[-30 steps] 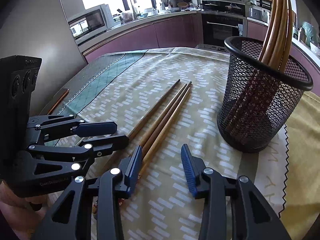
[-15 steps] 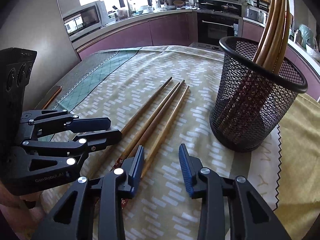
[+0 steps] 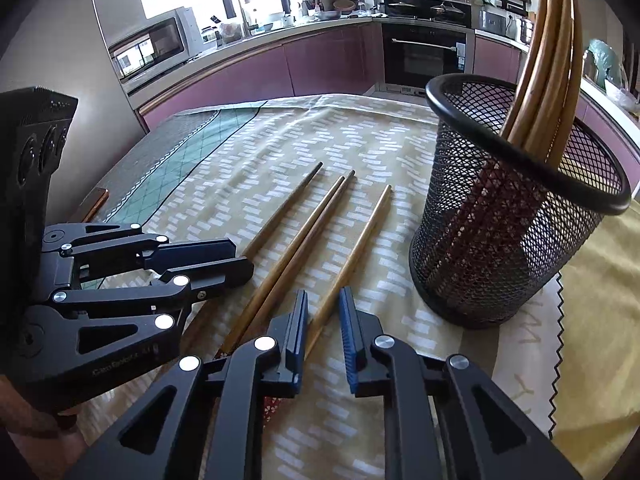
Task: Organize utensils
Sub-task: 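Close the right gripper on a chopstick while the left gripper grasps another chopstick, then lift both held chopsticks upright toward the mesh cup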
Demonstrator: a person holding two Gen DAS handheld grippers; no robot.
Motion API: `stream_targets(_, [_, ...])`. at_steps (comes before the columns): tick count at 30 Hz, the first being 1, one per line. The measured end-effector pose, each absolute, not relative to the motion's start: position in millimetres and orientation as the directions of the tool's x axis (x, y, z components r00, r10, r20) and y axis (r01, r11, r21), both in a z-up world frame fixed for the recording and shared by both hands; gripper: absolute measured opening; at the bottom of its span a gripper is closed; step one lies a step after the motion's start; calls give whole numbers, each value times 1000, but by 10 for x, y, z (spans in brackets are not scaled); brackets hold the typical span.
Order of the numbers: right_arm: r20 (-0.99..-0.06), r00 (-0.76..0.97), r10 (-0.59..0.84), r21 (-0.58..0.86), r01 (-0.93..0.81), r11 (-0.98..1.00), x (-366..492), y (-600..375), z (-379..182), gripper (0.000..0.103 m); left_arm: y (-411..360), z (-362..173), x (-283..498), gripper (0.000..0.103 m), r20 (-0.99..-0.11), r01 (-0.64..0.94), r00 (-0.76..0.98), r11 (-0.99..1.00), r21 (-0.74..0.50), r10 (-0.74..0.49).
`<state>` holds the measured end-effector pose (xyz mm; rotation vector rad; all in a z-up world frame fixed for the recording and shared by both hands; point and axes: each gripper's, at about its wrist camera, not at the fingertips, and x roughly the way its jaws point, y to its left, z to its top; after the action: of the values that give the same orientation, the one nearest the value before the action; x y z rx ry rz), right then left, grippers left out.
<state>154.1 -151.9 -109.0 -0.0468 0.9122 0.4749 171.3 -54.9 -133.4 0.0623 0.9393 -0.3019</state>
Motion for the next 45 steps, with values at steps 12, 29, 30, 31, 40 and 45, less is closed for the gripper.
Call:
stream_targets(12, [-728,503,467,295,-385,875,1452,-1768,-1051,6,-454,-1274,1560,8,-779,245,568,958,-151,-268])
stream_targets(29, [-761,439,477,248,-483,840,1429,-1555,-1047,7,-520,-1344,1468,9,-802,304,523,942,-141,-289])
stream_targets(30, [-761,441,476,246,-483,840,1430,-1546,-1055,7,-525,-1344,1478,9,-802,305,524,942,-138,-287])
stream_targets(31, [-761,440,476,247,-482,840,1436,-1542,-1058,7,-530,-1342,1491,9,-803,305,523,943,-136,-285])
stream_targets(40, [-747,451,488,263,-473,841,1439,-1569,-1070,6,-550,-1329,1552,8,-802,286,530,948,-137,-276])
stream_targets(45, [-725,471,503,268,-479,836,1388,-1657,-984,6,-532,-1304,1530,8,-796,280,535,948,-151,-285])
